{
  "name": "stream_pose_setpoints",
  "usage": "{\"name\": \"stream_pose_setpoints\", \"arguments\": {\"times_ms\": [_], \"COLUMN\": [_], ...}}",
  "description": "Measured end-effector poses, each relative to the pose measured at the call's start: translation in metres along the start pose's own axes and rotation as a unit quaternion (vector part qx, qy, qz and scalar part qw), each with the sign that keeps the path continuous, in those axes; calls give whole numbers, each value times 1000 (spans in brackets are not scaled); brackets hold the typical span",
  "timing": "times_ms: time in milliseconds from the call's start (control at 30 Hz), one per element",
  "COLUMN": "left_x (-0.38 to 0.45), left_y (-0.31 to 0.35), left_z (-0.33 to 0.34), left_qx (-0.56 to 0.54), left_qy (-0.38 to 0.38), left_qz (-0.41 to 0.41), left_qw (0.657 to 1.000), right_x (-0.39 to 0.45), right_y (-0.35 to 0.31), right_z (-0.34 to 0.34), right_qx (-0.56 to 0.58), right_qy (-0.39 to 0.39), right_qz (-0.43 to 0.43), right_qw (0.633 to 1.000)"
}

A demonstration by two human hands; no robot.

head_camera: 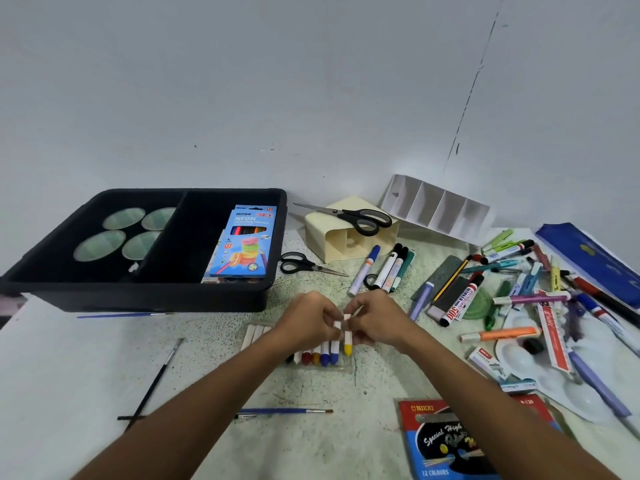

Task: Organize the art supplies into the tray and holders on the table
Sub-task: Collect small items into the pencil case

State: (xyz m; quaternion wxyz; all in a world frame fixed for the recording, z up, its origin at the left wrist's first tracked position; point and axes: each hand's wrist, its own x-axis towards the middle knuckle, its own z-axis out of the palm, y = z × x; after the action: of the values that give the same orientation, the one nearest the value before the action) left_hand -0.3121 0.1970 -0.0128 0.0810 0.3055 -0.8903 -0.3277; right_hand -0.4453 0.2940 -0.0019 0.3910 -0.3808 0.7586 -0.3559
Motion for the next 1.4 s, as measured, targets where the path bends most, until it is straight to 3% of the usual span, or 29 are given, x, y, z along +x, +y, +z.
{"name": "stream_pose_setpoints", "arguments": {"times_ms": [167, 467, 667, 967, 1067, 1167, 1267, 1400], "left_x": [-4, -20, -34, -44, -47, -53, -59, -62], "left_y": [-5, -22, -37, -42, -46, -58, -74, -81], "left_z": [2, 3, -1, -2, -5, -12, -15, -12], "left_qx": [13, 117, 199, 237, 237, 268, 336, 374], "left_qy": [7, 52, -16, -15, -13, -53, -98, -121], "left_qz": [28, 167, 265, 322, 318, 297, 249, 217], "left_qw": [999, 978, 943, 916, 918, 915, 903, 894], "right_x": [1, -2, 2, -5, -12, -17, -18, -14], "right_y": [3, 6, 10, 24, 27, 36, 48, 57], "right_z": [3, 8, 10, 16, 15, 17, 20, 25], "right_qx": [-33, -61, -147, -199, -267, -428, -525, -567], "right_qy": [3, 14, 41, 78, 66, -13, -57, -82], "right_qz": [2, -18, -52, -141, -226, -314, -340, -333], "right_qw": [999, 998, 987, 967, 934, 848, 778, 749]}}
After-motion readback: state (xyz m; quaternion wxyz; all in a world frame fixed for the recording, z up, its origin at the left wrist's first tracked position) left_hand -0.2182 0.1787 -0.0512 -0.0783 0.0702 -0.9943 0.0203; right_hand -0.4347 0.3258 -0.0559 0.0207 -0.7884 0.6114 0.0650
